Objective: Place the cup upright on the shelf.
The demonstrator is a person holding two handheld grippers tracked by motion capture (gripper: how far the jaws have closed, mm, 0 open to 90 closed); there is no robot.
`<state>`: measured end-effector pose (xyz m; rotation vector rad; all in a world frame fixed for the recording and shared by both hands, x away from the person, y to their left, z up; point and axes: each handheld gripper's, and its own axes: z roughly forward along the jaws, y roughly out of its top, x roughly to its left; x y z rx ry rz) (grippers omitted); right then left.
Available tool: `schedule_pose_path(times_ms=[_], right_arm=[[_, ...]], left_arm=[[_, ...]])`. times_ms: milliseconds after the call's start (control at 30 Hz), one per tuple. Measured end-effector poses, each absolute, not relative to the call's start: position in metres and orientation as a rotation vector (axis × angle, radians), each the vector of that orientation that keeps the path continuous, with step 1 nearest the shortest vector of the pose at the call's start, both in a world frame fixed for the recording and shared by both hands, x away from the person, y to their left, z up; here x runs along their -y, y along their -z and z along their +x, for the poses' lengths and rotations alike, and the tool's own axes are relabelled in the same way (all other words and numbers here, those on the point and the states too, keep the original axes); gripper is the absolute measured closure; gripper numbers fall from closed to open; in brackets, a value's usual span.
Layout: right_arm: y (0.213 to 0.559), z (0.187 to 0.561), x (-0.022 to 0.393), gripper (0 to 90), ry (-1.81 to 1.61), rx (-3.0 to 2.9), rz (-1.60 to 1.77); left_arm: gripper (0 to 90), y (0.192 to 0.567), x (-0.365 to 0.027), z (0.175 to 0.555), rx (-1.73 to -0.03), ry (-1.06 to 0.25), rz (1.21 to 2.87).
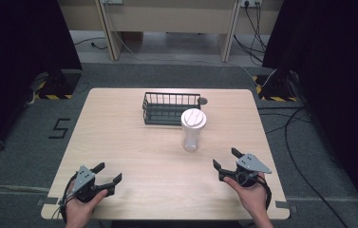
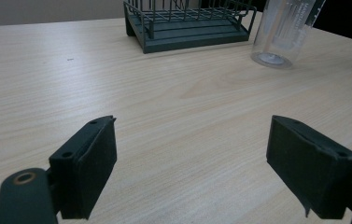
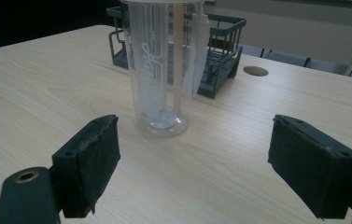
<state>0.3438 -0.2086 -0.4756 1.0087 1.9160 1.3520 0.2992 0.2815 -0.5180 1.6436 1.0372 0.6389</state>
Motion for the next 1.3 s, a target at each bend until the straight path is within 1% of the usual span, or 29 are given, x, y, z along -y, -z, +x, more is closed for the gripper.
schedule_pose_path(times_ms=[833, 1300], right_arm=[[0.478, 0.378, 0.18, 16.9, -1.356, -1.952, 0.993], [0.486, 0.411, 0.151, 15.8, -1.353, -1.988, 0.976]], left_arm=[[15.7, 0.518, -0.281, 0.299, -1.032, -0.637, 1.639], [15.7, 0.517, -0.281, 0.299, -1.025, -0.634, 1.639]])
